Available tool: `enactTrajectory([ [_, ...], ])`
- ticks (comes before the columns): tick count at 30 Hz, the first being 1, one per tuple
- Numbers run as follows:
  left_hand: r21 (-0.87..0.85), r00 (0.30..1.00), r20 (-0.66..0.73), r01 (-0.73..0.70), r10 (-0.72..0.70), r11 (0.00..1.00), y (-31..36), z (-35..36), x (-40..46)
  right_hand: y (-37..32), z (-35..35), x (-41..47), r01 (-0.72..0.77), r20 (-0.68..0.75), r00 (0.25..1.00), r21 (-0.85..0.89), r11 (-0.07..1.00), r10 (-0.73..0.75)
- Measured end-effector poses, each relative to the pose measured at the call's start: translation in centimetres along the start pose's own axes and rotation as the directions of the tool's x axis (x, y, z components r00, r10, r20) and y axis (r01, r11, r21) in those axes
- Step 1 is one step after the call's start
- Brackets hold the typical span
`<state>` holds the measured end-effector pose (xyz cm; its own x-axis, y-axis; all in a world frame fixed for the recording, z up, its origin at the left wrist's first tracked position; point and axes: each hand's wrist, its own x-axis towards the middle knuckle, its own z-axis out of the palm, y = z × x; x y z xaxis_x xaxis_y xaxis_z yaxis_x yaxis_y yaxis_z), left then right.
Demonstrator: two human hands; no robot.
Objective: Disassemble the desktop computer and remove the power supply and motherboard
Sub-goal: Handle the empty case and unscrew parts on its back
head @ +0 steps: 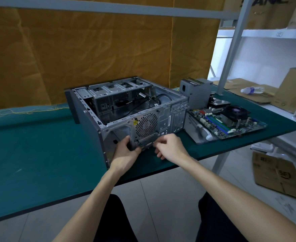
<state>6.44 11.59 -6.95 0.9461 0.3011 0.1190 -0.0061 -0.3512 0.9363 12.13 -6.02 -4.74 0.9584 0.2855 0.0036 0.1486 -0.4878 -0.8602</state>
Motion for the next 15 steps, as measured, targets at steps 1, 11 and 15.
enactTrajectory([
  [1,-0.030,1.000,0.009,0.019,-0.019,0.999,0.1,-0.1,0.0,0.5,-0.8,0.0,0.026,-0.059,0.998,-0.056,0.998,-0.029],
  [11,-0.235,0.976,-0.102,0.162,-0.190,0.958,0.1,-0.2,0.5,5.8,-10.2,5.6,-0.173,-0.311,0.922,-0.864,0.473,-0.232],
  [15,-0.201,0.960,-0.162,0.194,-0.228,0.960,-0.2,0.0,1.4,6.2,-11.7,8.5,-0.232,-0.317,0.932,-0.894,0.383,-0.176],
])
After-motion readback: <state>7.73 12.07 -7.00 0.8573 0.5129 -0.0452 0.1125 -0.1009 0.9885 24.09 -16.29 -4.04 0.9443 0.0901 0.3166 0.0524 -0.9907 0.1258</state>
